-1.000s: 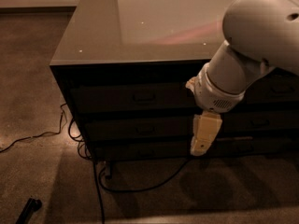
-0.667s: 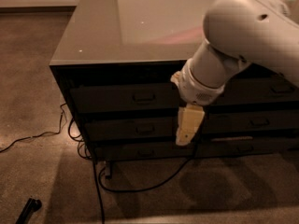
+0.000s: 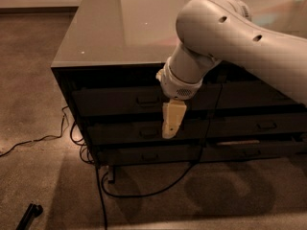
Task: Open top drawer
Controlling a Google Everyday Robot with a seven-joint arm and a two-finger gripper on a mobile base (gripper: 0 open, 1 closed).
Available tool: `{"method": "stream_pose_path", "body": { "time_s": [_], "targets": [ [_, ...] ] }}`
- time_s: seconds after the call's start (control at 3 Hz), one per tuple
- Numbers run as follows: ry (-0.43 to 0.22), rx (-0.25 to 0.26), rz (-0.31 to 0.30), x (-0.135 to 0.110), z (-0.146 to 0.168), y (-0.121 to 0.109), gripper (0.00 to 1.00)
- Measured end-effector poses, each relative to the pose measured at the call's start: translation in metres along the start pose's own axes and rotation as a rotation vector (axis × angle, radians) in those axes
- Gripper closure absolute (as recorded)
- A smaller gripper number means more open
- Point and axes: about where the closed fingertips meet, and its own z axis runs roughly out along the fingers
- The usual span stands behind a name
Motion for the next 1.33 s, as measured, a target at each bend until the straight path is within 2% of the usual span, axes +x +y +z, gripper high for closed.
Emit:
{"method": "stream_pose_path", "body": {
  "time_s": [0.33,0.67,1.0,1.33],
  "targets": [
    [-0.002,-0.004,-0.035,-0.003,0.017,-0.025,0.0],
    [0.079,-0.031,-0.069,-0.004,0.051,-0.048,0.0],
    [0.215,-0.076,-0.11,-0.002,0.102,-0.078,0.0],
    [0.23,-0.083,-0.134,-0.007,0.112,-0.08,0.0]
  ]
}}
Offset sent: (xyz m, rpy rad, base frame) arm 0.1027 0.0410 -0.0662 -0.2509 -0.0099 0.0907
